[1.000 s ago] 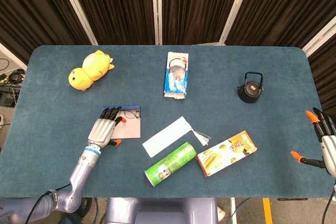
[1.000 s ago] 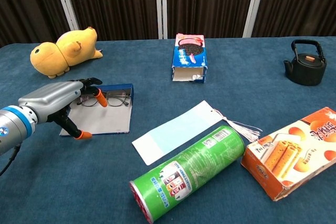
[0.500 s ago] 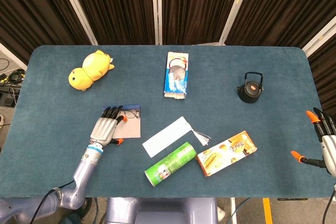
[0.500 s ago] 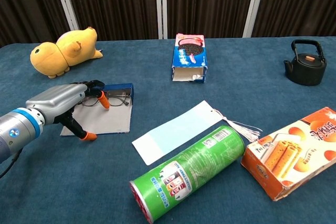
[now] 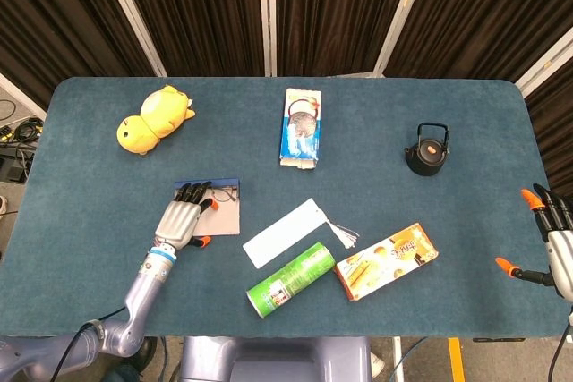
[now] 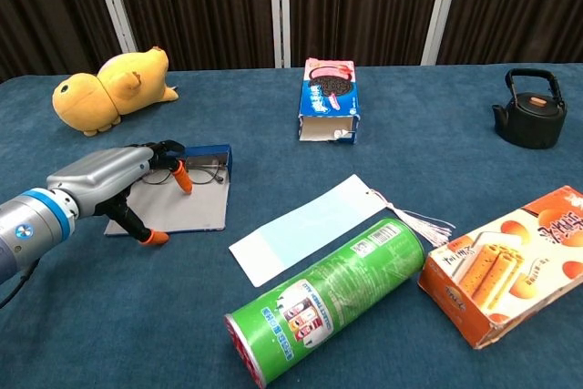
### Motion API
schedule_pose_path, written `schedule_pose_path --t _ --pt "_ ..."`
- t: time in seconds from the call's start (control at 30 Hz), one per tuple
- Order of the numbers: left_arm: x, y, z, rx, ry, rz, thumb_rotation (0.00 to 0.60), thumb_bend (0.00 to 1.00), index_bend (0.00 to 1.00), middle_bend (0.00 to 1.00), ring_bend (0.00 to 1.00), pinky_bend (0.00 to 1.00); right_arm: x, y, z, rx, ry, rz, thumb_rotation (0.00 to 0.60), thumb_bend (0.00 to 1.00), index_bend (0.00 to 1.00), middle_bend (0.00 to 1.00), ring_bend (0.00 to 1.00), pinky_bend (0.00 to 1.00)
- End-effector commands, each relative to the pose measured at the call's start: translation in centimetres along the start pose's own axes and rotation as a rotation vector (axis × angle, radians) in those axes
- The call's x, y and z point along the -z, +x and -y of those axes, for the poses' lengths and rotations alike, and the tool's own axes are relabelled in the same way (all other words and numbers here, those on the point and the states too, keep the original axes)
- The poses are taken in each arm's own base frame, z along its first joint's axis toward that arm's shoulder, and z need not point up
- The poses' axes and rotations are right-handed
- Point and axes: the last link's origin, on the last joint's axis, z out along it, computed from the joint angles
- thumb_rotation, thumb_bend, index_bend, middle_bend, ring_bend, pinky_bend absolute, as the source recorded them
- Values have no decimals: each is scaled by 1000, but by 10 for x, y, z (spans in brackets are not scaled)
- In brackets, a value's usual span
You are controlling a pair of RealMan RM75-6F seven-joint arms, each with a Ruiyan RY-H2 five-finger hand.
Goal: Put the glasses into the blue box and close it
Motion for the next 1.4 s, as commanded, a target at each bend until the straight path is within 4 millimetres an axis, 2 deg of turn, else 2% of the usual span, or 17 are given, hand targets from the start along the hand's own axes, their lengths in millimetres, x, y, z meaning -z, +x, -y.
schedule_pose_path --t 0.03,0.17,0.87,1.2,1.4 --pt "0 2 0 -2 1 1 600 492 339 0 0 0 0 0 0 -1 0 0 600 0 0 0 0 0" --pt "1 3 1 4 2 4 600 532 343 0 0 0 0 1 0 -2 1 -2 600 0 0 0 0 0" --pt "-4 13 6 22 23 -3 600 535 353 0 0 0 1 0 1 -2 6 1 600 0 0 0 0 0" --pt "-11 11 3 31 16 -6 600 538 459 0 0 0 0 -2 2 -3 10 5 600 0 0 0 0 0" --pt "-10 10 3 27 11 -10 600 538 574 0 0 0 -1 -2 2 -5 10 7 600 0 0 0 0 0"
